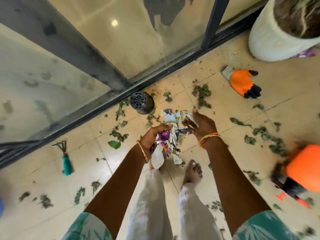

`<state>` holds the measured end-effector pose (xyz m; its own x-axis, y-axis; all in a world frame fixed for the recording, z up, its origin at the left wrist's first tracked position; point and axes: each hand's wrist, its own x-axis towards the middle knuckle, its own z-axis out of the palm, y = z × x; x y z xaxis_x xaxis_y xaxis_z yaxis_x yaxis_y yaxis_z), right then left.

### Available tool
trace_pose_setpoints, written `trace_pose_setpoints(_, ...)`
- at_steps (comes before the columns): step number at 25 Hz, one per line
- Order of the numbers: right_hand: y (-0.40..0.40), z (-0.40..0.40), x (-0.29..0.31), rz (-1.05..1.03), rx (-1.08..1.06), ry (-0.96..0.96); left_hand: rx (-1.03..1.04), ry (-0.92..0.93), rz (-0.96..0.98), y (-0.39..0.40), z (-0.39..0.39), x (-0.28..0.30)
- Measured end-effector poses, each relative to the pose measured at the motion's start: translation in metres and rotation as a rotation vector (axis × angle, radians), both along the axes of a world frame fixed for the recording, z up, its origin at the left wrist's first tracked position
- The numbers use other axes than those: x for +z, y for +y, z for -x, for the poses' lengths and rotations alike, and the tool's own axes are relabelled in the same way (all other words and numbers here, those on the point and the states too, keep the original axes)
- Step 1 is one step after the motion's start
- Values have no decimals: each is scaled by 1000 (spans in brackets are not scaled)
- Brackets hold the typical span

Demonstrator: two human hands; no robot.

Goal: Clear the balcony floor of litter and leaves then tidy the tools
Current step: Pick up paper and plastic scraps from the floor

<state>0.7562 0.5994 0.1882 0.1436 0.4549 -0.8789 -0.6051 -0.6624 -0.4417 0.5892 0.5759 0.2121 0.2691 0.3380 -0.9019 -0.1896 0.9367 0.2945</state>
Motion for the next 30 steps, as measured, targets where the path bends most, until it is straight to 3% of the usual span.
trace_pose_setpoints(7,-56,34,132,29,387,-146,221,36,-38,-69,25,127)
trace_pose_setpoints(13,-106,104,188,-76,871,99,487,-87,-6,-141,89,185)
trace_pose_setpoints(18,-158,194,220,13,1072,211,685,-83,-33,-230,161,212)
trace_pose_setpoints(22,-225,279,237,-33,1342,221,902,-118,-79,-317,224,220)
trace_pose_setpoints(30,-361,433,258,-43,1397,80,1139,-45,-60,-458,338,253)
